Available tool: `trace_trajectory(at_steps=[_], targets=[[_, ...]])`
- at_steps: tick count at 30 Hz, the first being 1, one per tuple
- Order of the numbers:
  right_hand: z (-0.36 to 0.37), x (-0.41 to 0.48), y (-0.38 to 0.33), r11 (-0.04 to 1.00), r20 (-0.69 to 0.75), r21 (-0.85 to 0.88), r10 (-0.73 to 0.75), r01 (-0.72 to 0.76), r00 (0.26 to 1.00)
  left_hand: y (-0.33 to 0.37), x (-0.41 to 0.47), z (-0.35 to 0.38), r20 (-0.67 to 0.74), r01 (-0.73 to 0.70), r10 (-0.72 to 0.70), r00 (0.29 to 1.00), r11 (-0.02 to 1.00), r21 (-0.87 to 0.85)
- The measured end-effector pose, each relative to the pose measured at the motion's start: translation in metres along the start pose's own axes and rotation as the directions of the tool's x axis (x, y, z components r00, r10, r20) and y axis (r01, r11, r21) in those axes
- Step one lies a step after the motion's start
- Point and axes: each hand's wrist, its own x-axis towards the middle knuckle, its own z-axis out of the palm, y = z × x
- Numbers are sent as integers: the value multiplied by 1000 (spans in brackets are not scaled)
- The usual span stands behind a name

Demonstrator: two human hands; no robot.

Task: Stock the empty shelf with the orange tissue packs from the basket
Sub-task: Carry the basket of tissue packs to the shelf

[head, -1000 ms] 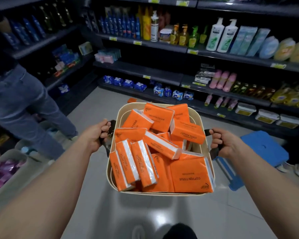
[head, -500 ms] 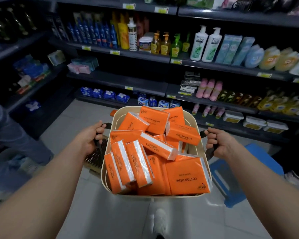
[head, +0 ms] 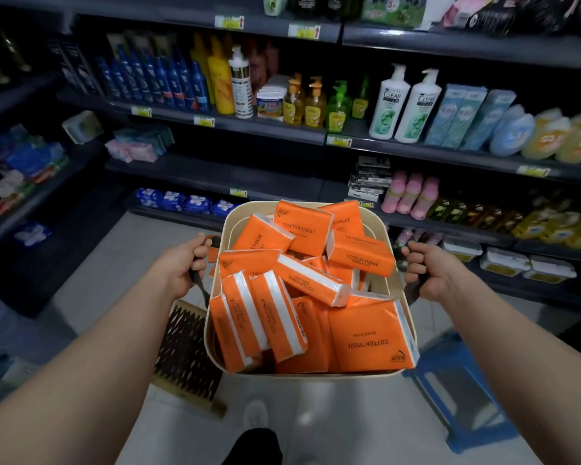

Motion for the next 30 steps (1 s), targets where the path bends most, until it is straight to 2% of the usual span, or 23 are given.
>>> trace_trajectory(at_steps=[6,14,30], targets=[[27,45,-31,998,-40,62,-10,12,999,56,74,18,94,30,-29,995,1000,-7],[49,96,-68,985,-107,171,0,19,994,120,156,53,124,4,-16,992,995,96],[41,191,-159,986,-155,164,56,-30,986,155,252,152,142,26,-37,989,997,76]])
